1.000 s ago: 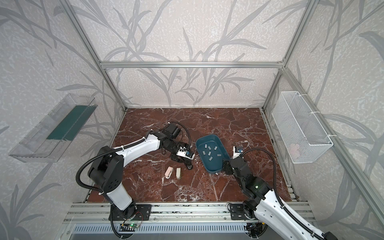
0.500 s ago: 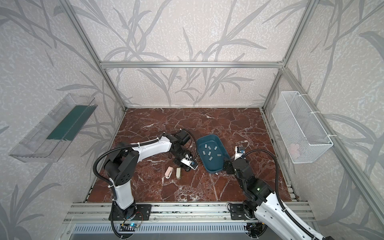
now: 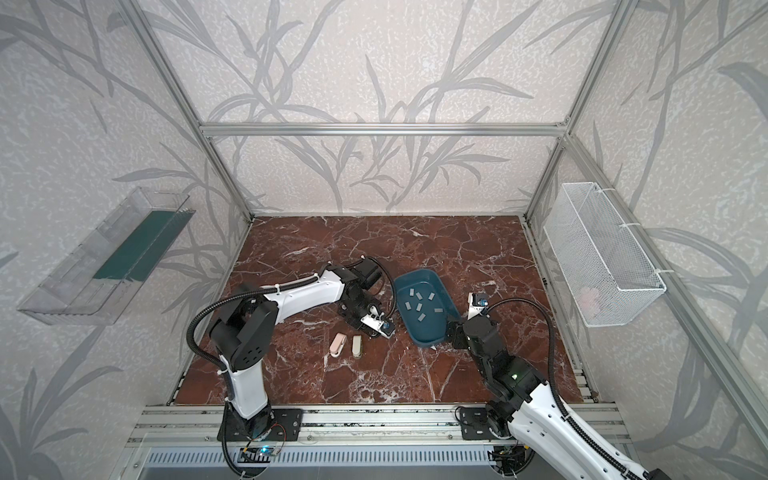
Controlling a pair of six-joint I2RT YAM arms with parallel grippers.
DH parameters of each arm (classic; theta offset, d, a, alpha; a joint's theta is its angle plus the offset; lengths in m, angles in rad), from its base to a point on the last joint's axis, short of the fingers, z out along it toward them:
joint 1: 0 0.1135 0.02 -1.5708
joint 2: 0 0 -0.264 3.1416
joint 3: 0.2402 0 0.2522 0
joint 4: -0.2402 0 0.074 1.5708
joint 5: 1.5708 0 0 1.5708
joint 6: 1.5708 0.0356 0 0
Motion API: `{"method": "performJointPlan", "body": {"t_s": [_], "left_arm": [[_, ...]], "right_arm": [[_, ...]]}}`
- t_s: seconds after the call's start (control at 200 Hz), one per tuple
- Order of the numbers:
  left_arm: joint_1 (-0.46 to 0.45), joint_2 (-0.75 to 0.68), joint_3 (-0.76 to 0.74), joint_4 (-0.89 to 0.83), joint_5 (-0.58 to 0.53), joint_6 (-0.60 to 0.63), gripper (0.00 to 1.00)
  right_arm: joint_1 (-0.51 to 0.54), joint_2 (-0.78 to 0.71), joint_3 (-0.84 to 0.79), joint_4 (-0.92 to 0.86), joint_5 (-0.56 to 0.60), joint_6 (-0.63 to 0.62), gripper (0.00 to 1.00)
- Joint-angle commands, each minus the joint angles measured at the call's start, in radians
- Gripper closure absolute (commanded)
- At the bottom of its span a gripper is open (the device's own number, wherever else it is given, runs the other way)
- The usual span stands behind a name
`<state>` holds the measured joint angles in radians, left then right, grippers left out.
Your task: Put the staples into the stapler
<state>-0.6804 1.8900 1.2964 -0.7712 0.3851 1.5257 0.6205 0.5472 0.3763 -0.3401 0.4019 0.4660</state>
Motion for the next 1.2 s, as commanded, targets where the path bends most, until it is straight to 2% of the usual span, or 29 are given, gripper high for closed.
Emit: {"method": "performJointPlan", "body": {"t_s": [0.0,0.255,0.36,0.585,0.775,0.905,1.025,1.194], "left_arm": [[0.003,-0.018,0.016,-0.048,-0.029,0.019,0.66],[0.033,-0.051,0.011,-0.055,-0.014,0.019,0.58],[0.046,-0.056,0.004,-0.053,-0.016,0.024,0.62],[0.048,-0.035,0.006,-0.065,-0.013,0.037,0.61],[0.048,-0.040,0.015,-0.073,-0.012,0.040,0.77],[0.050,-0.053,0.040,-0.102,0.021,0.030,1.00],[0.067,-0.096,0.073,-0.119,0.066,-0.009,1.00],[0.073,-0.198,0.122,-0.101,0.128,-0.128,1.00]], "right_arm": [[-0.004,-0.003,0.012,0.015,-0.010,-0.006,0.10],[-0.003,0.006,0.013,0.016,-0.015,-0.003,0.11],[-0.004,0.008,0.013,0.017,-0.019,-0.003,0.11],[-0.004,0.016,0.013,0.023,-0.033,-0.005,0.11],[-0.003,0.016,0.011,0.026,-0.038,-0.006,0.10],[-0.004,0.016,0.012,0.041,-0.069,-0.004,0.11],[-0.003,0.035,0.027,0.059,-0.149,0.000,0.12],[0.003,0.098,0.052,0.128,-0.359,0.071,0.14]]}}
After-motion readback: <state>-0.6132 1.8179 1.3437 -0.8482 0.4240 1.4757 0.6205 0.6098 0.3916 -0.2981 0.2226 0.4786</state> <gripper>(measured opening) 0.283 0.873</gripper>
